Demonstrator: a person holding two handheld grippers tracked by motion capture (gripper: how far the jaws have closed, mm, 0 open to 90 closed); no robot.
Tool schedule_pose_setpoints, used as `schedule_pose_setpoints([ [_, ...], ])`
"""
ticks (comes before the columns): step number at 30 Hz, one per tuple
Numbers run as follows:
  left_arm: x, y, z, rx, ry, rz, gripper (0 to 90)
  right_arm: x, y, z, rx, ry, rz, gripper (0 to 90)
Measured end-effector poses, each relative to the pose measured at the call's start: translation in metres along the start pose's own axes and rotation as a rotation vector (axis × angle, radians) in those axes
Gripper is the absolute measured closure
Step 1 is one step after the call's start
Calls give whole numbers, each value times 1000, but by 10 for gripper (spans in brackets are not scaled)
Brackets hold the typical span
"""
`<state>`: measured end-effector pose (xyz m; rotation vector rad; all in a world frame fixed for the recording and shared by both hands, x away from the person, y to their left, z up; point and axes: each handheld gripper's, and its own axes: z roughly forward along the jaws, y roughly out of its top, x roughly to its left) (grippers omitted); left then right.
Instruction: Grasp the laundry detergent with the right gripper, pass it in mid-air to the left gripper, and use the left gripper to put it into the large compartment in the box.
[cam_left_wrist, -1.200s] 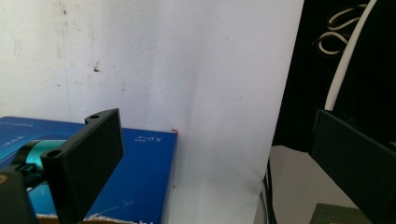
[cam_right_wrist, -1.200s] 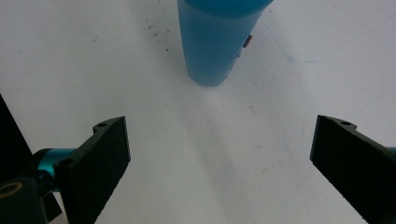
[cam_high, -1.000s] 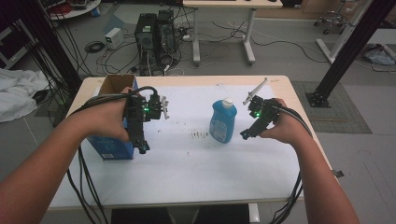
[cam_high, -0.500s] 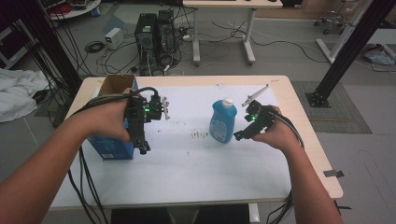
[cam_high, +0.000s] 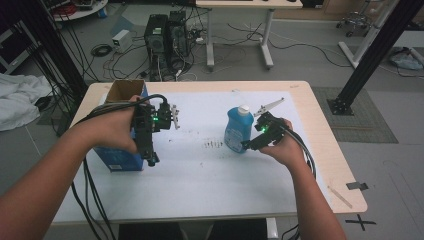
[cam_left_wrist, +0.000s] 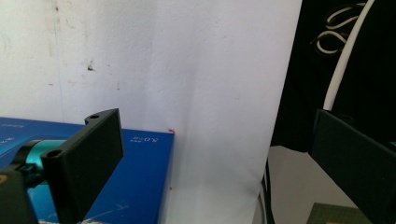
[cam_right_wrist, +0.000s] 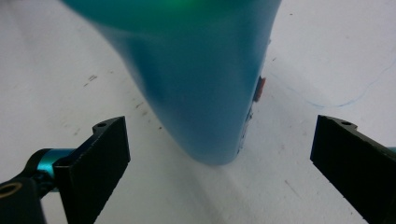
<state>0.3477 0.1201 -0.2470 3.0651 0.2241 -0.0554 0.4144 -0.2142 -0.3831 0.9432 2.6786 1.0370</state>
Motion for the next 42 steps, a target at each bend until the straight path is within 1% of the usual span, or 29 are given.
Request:
schedule_pose_setpoints([
  [1,0,-1,0,-1,-2,0,34,0,0,2,-12,-3,6,38],
  [2,0,-1,0,-1,-2,0,34,0,0,2,-12,-3,6,38],
  [3,0,-2,0,1,3,-5,34,0,0,6,-30,-19,17,38],
  [10,1,-6,1,1,2,-9,34,1,1,14,-52,-39,23,38],
  [11,2,-8,3,-1,-1,-11,34,1,1,14,-52,-39,23,38],
  [12,2,-9,3,-3,-1,-11,34,2,2,19,-82,-46,22,38],
  [16,3,-11,3,-2,0,-16,34,5,2,22,-128,-60,26,39],
  [17,3,-11,3,-2,0,-16,34,5,2,22,-128,-60,26,39],
  [18,3,-12,3,-3,0,-14,34,6,1,23,-153,-68,28,39],
  [20,3,-13,3,-4,2,-18,34,7,1,24,-168,-81,27,39],
  [22,4,-13,3,-3,2,-17,34,7,0,25,-184,-80,34,39],
  [24,4,-14,4,-8,2,-19,34,9,-1,27,-198,-96,34,40],
  [25,4,-14,4,-8,4,-19,34,9,-2,27,-207,-91,40,40],
  [27,4,-15,4,-7,5,-22,34,10,-2,29,-214,-97,38,48],
  [29,3,-16,4,-7,4,-23,34,12,-2,30,-222,-96,36,76],
  [30,3,-16,3,-7,4,-22,34,12,-2,30,-231,-106,31,87],
  [32,3,-17,3,-10,5,-27,34,13,-2,30,-249,-94,34,124],
  [34,3,-17,3,-8,6,-27,34,14,-2,31,-259,-98,30,124],
  [36,3,-18,3,-8,7,-30,34,14,-1,32,-260,-101,36,124],
  [42,3,-19,3,-9,5,-33,34,14,-2,33,-275,-121,35,135],
])
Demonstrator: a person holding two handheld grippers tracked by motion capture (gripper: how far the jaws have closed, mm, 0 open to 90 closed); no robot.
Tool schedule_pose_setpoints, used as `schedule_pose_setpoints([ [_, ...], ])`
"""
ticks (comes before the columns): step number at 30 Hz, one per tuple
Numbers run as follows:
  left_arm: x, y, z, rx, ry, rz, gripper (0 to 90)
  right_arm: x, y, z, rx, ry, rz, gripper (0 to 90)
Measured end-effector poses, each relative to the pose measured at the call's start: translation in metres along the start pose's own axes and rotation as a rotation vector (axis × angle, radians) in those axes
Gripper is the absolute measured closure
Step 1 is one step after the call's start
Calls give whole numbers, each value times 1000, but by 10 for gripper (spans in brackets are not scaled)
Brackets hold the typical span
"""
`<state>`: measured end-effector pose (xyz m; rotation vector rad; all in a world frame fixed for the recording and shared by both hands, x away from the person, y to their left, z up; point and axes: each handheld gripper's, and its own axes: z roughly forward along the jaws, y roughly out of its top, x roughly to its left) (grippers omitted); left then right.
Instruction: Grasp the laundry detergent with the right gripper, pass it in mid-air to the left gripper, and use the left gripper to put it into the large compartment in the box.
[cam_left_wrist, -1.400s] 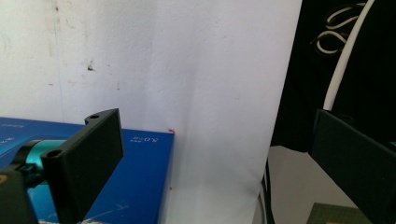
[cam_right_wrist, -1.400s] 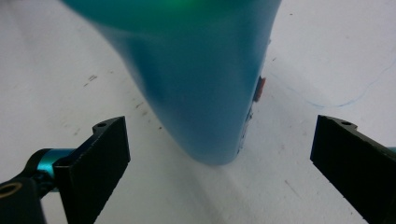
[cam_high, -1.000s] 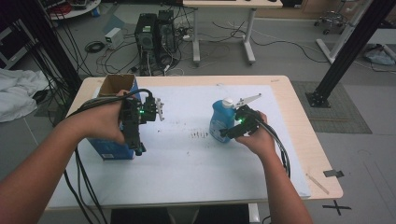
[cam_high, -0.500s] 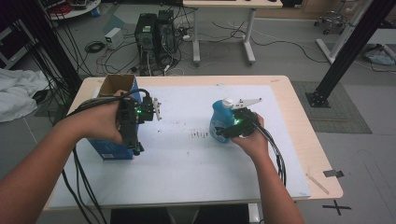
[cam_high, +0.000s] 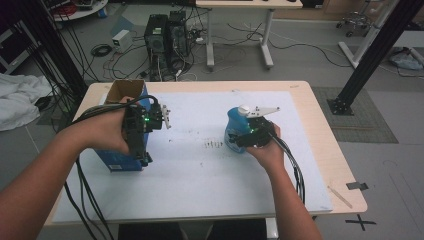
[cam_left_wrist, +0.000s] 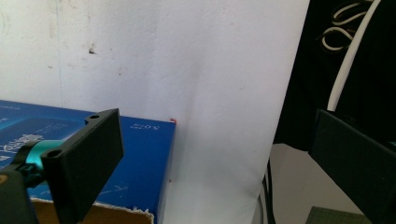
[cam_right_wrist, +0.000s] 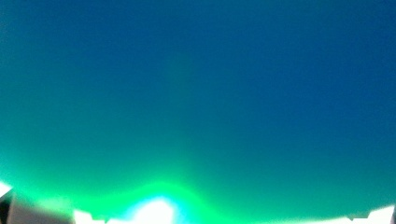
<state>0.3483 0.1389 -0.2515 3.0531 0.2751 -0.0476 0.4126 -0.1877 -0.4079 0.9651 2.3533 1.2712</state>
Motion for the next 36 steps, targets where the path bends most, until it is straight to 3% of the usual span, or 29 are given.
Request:
schedule_pose_setpoints([
  [8,0,1,1,1,-1,-1,34,1,-1,-1,-31,-7,-13,240],
  [36,2,2,-1,1,5,1,34,5,-2,-1,-66,-7,-30,397],
])
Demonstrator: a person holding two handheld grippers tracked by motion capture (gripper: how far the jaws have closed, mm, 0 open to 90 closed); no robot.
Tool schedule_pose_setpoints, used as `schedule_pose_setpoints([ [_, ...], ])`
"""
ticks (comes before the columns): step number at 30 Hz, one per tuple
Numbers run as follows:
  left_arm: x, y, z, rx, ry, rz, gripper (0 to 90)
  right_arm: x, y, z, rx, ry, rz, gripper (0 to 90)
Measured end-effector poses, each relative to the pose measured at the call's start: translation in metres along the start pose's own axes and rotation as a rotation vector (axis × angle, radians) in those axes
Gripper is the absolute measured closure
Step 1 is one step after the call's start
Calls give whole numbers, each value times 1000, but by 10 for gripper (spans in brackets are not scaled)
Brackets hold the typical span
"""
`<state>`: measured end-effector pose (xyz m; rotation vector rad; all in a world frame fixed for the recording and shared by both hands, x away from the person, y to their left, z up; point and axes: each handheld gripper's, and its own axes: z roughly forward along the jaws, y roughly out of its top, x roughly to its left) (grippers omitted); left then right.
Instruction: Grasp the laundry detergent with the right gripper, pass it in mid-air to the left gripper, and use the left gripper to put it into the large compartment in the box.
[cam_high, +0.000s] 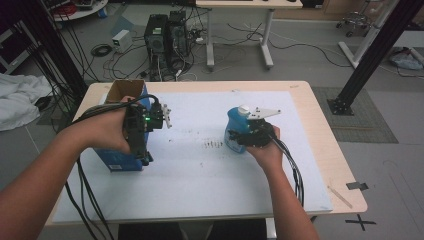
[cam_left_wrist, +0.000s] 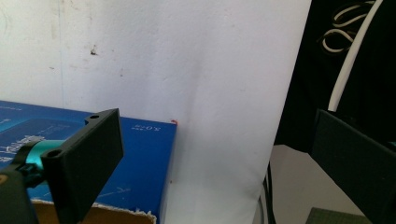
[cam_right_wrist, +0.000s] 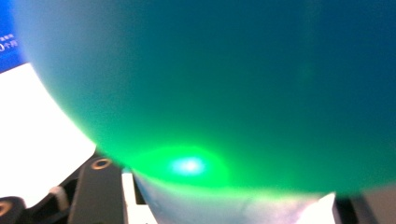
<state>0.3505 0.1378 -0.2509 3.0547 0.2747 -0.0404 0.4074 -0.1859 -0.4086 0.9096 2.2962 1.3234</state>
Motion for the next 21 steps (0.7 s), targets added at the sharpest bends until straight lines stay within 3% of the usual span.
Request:
schedule_pose_setpoints([
  [12,2,0,1,-4,-1,-7,34,2,0,0,-6,-15,-28,458],
  [21,3,3,-1,0,0,-2,34,-2,0,-6,-33,10,-17,464],
])
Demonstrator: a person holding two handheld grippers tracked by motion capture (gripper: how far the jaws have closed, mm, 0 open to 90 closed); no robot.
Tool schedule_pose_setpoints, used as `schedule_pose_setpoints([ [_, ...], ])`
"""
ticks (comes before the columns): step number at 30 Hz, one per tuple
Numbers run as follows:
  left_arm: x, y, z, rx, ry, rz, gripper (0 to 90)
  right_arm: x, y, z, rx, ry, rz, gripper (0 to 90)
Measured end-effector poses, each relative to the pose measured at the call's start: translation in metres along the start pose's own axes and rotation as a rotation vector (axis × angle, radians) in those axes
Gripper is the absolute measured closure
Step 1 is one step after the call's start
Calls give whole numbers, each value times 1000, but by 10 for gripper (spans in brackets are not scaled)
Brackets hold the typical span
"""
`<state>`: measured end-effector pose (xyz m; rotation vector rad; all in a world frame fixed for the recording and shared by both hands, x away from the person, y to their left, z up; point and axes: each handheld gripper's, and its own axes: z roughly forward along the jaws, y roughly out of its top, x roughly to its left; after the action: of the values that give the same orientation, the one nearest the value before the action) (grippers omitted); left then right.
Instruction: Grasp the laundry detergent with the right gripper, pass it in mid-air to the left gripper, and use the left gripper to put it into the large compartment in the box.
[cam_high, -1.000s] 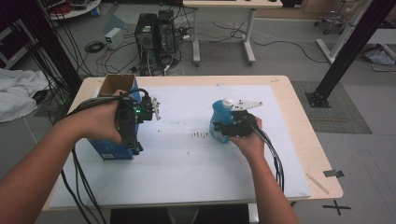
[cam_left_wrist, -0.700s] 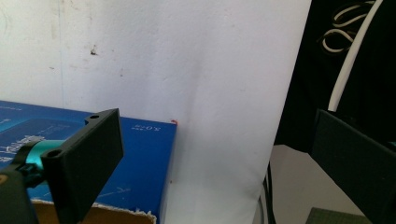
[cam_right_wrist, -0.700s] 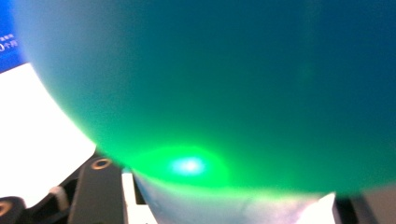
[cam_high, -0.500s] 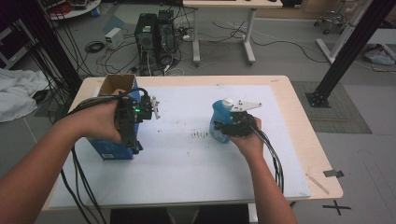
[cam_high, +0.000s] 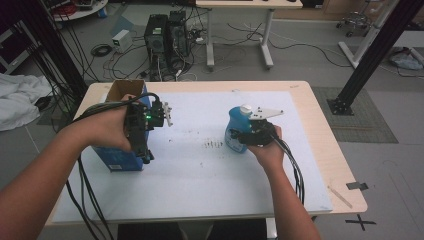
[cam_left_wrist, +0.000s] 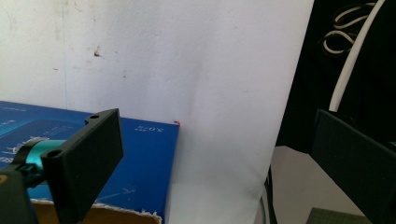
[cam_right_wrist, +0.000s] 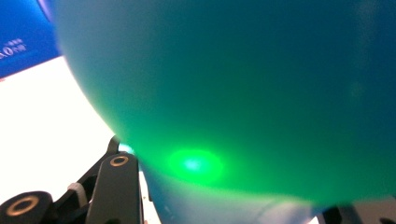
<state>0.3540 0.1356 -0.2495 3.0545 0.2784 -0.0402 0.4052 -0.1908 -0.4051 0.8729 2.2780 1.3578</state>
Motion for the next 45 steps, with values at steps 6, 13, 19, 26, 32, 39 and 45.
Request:
schedule_pose_setpoints([
  [6,2,3,1,-1,-1,3,34,3,4,-11,-23,47,-15,465],
  [13,2,8,-1,1,0,6,34,11,7,-17,-8,92,-55,465],
  [19,0,19,-1,8,7,24,34,22,10,-22,-12,138,-85,465],
  [26,-1,27,-3,4,7,39,34,43,15,-23,-1,214,-151,465],
  [32,-1,31,-4,2,10,47,34,59,19,-24,5,271,-192,465],
  [39,-3,35,-5,1,15,56,34,73,21,-21,7,321,-219,465],
  [45,-7,41,-5,-2,15,75,34,88,24,-15,19,371,-251,465],
])
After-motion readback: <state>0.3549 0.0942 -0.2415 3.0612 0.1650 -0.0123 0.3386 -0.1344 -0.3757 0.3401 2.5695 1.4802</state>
